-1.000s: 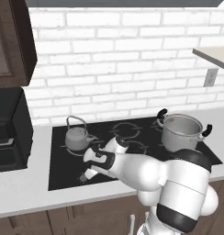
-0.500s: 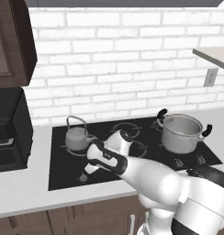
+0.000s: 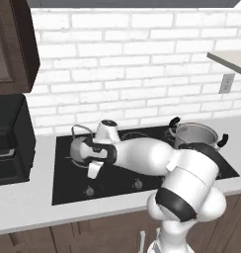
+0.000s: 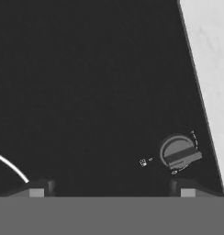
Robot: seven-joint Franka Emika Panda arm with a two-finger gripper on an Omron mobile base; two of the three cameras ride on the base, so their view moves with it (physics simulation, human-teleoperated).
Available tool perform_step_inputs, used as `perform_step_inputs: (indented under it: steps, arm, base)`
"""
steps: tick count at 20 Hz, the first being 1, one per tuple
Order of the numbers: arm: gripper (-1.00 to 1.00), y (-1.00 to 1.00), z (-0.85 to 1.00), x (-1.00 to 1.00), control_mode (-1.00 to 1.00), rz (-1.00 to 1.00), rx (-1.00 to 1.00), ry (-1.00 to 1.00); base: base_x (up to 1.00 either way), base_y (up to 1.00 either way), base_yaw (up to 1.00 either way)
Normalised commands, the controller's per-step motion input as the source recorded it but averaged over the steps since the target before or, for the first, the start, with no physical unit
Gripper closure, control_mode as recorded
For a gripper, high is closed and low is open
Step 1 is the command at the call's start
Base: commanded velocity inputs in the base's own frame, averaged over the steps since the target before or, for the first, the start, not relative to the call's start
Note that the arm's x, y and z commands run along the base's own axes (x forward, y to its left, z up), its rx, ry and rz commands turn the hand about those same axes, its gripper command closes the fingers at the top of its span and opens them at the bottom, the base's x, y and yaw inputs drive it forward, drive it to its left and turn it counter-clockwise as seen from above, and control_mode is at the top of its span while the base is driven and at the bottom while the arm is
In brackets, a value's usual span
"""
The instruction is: Pick the kettle from the counter and place it on a stove burner. Then turn the burner on.
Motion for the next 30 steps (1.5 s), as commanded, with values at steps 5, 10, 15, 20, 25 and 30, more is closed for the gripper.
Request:
perform_step_inputs:
  steps: [5, 10, 15, 20, 25, 30]
  arm:
    - [-1.00, 0.19, -0.12, 0.00, -1.00, 0.58, -0.45, 0.08]
    - [-1.00, -0.08, -0.36, -0.35, -1.00, 0.79, -0.14, -0.11]
    - [-1.00, -0.34, -0.04, -0.26, -1.00, 0.74, 0.12, -0.25]
    - [-1.00, -0.09, -0.21, 0.06, -1.00, 0.79, 0.19, -0.11]
    - [-1.00, -0.09, -0.47, 0.06, -1.00, 0.68, 0.30, 0.00]
    - [-1.00, 0.13, -0.24, 0.01, -1.00, 0.10, 0.02, 0.03]
  base:
    - [0.00, 0.00, 0.00]
    - [0.00, 0.00, 0.00]
    - [0.00, 0.00, 0.00]
    - [0.00, 0.00, 0.00]
    - [0.00, 0.00, 0.00]
    - [0.00, 0.00, 0.00]
